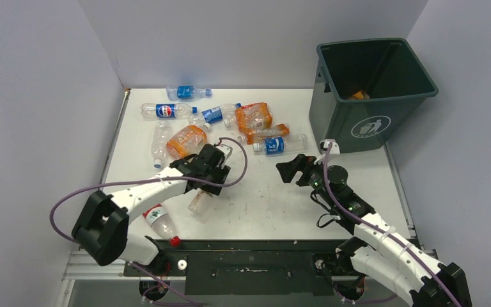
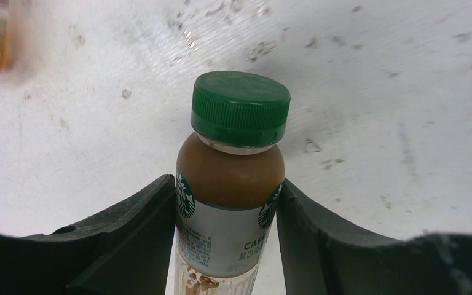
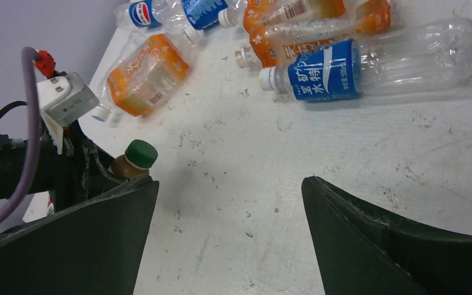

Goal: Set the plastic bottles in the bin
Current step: Pick up the plastic bottle at the center of the board.

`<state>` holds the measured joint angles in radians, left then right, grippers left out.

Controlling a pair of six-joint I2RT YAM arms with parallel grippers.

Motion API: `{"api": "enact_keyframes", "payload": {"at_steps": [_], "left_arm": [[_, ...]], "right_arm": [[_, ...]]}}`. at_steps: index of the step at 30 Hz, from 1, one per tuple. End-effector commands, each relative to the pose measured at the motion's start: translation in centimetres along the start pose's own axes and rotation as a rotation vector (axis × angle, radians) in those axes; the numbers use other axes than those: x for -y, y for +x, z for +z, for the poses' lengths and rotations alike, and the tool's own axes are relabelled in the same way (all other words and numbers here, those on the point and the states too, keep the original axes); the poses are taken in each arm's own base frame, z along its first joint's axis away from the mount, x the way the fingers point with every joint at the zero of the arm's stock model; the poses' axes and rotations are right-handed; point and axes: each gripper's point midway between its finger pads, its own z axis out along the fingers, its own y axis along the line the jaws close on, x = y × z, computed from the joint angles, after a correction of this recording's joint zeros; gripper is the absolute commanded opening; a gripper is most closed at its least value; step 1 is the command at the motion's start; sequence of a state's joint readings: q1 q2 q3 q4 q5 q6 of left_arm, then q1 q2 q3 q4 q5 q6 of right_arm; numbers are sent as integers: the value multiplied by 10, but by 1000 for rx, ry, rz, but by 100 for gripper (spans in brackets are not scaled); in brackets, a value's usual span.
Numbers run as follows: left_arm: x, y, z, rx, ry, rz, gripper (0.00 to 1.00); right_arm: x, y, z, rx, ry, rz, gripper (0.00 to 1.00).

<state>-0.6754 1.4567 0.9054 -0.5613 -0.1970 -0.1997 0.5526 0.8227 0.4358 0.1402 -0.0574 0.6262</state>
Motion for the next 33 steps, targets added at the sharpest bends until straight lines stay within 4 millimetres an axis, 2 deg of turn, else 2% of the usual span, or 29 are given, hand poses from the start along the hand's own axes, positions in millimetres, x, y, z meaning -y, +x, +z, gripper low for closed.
{"api": "enact_keyframes", "payload": {"at_steps": [1, 5, 11, 14, 15, 17, 21, 27, 33], "left_arm": [[37, -52, -44, 273, 207, 10, 23], [61, -83, -101, 511, 398, 36, 16], [77, -121, -198, 925, 632, 33, 9], [81, -125, -236, 1098, 746, 18, 9], [83, -124, -243, 1141, 779, 24, 9], [84, -121, -247, 1194, 819, 28, 9], [81, -114, -242, 1233, 838, -4, 7], [81, -106, -249, 1245, 867, -20, 4], [82, -101, -252, 1245, 874, -12, 2]], "right_arm": [[-39, -40, -14, 97, -158, -50, 90], [-75, -59, -28, 138, -325, -74, 90], [-123, -95, -58, 254, -536, -81, 90], [-136, -115, -65, 308, -564, -110, 90], [-140, -122, -67, 324, -575, -115, 90], [-154, -130, -70, 332, -627, -105, 90], [-186, -129, -70, 289, -753, -92, 91], [-220, -96, -52, 161, -792, -205, 91], [-233, -85, -43, 156, -734, -249, 92]]}}
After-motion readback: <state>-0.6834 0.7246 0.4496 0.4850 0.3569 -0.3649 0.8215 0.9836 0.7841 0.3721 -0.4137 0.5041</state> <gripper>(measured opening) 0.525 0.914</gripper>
